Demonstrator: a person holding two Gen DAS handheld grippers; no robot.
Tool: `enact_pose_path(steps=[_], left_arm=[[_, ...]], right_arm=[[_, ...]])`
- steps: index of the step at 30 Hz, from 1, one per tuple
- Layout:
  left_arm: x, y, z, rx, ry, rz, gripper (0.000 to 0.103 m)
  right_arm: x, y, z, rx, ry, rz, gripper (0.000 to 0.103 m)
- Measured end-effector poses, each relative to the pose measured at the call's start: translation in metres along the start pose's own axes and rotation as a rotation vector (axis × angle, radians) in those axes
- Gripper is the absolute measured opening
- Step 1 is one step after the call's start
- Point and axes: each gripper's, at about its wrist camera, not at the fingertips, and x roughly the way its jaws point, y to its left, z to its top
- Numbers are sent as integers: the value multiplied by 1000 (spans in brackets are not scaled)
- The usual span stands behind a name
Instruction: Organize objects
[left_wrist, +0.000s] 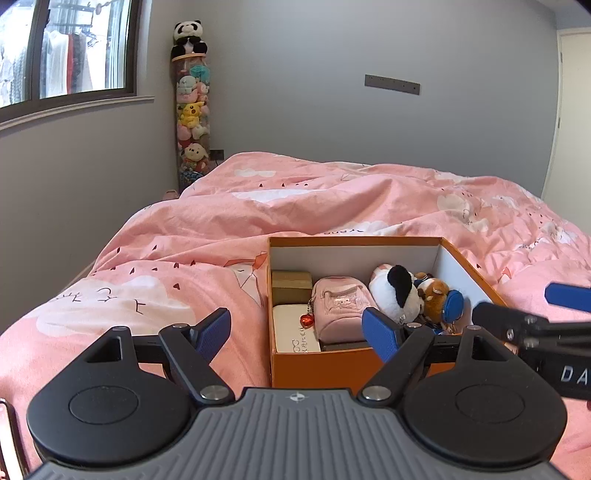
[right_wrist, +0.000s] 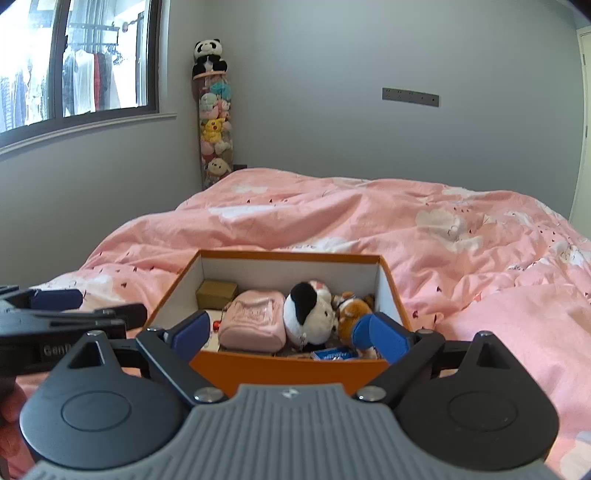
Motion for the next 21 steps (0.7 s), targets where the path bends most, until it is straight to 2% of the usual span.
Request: enact_pose_path(steps=[12, 21], left_arm=[[18, -6, -13, -3, 104, -24, 94], [21, -9, -14, 7, 123, -22, 94]], right_arm=[[11, -11, -10, 49, 57, -19, 97], [17, -14, -14, 60, 88, -11, 98]])
